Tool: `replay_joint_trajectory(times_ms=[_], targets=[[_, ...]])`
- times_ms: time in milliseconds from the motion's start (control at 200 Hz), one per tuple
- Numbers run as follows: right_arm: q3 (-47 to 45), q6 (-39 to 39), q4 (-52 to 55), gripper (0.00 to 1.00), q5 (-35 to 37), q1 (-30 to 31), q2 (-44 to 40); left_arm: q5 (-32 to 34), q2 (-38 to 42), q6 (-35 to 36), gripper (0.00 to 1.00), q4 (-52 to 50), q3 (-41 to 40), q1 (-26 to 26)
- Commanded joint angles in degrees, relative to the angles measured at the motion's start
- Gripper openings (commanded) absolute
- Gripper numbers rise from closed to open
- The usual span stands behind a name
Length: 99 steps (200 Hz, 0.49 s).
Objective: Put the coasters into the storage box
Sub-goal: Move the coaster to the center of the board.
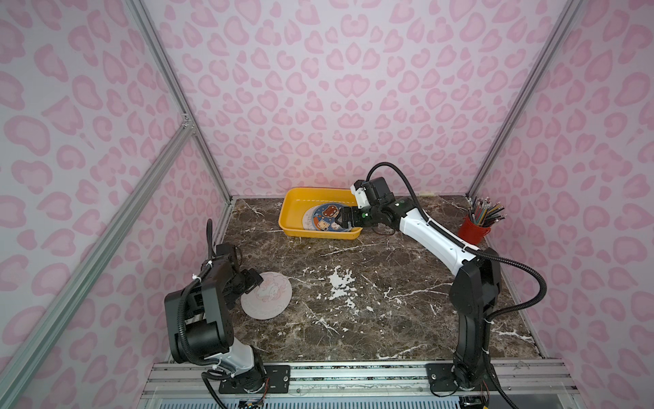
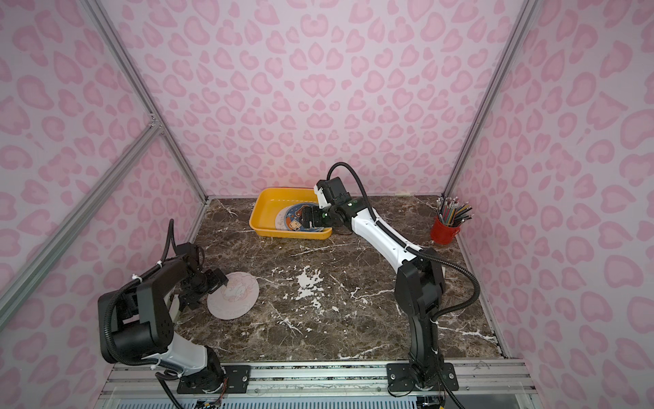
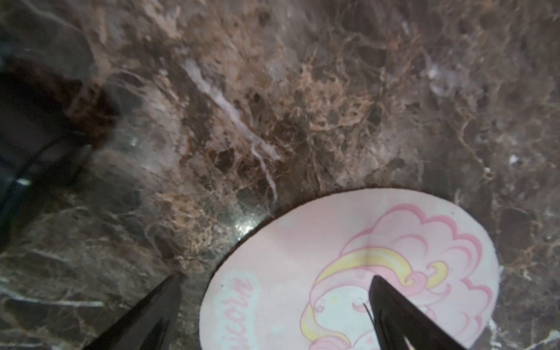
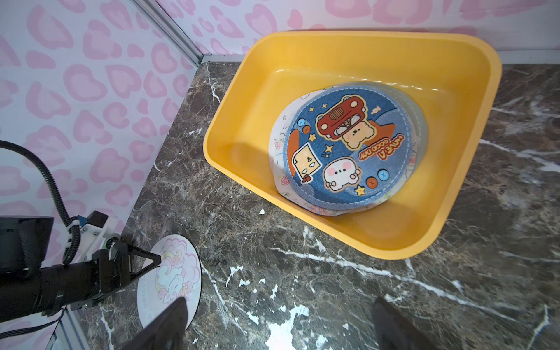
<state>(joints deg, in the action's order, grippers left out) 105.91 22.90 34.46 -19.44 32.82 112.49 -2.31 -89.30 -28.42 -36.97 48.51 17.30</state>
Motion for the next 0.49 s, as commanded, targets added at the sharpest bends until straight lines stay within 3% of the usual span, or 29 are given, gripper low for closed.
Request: replay_joint_trajectory(times_ms=[0, 275, 490], targets=[[-1.7, 0.0, -1.3, 0.96, 0.9, -0.4, -1.1, -2.8, -0.4, -0.1, 0.99, 0.8, -0.8, 0.1], [-5.1, 0.4, -3.1, 0.97, 1.2, -0.7, -4.0, -5.7, -0.2, 0.2, 0.99, 1.4, -1.9, -1.4], [-7.7, 0.7, -4.1, 0.97, 1.2, -0.8, -5.4, -7.1, -0.5, -0.2, 0.99, 2.7, -2.6, -5.9]])
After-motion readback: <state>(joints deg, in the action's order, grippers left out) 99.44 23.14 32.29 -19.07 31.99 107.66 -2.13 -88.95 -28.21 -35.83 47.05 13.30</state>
